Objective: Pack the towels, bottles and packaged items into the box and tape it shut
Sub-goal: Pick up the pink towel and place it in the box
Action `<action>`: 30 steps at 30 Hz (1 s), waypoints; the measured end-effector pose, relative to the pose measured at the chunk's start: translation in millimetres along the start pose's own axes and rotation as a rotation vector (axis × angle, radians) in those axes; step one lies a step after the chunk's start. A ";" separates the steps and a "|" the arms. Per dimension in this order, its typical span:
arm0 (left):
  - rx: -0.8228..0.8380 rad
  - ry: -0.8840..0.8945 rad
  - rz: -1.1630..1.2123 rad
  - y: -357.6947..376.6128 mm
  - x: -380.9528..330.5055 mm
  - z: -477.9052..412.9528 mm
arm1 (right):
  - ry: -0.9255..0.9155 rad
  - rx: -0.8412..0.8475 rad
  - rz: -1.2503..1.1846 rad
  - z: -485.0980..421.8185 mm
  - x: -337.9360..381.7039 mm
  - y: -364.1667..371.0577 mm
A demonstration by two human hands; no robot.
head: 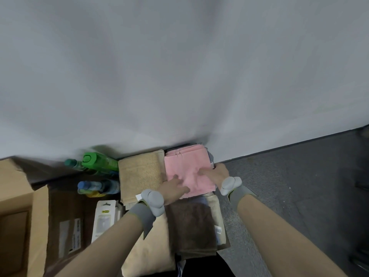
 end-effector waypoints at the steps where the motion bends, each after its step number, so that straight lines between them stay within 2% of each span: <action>1: -0.004 -0.008 0.015 -0.7 1.8 -0.6 | -0.004 -0.005 -0.009 0.8 2.1 2.3; 6: -0.091 -0.063 0.179 -6.3 7.6 -1.0 | -0.017 -0.072 -0.041 3.5 18.2 6.8; 11: -0.181 -0.081 0.377 -13.1 13.9 6.9 | 0.012 0.096 -0.209 4.1 24.6 2.1; 15: -0.264 -0.077 0.492 -19.5 15.9 16.0 | 0.059 0.082 -0.322 6.1 33.0 2.9; 19: -0.342 -0.106 0.609 -24.5 18.0 25.1 | 0.080 0.099 -0.309 9.5 46.2 -2.0; 24: -0.323 -0.193 0.811 -28.5 23.8 38.2 | 0.101 0.131 -0.370 21.9 61.9 -7.2; 28: -0.226 -0.227 0.926 -31.6 28.1 49.8 | 0.016 0.125 -0.430 36.4 75.0 -13.3; 30: -0.212 -0.196 0.988 -35.1 26.3 58.7 | -0.022 0.173 -0.406 47.2 81.3 -18.3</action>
Point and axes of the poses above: each hand's wrist, its own z-axis away from the middle knuckle, its own y-axis out of the palm, x = y × z, the point moved 1 cm from there along -z, towards the middle knuckle, and after that the axes turned 13 degrees about -y, right-handed, at the moved point
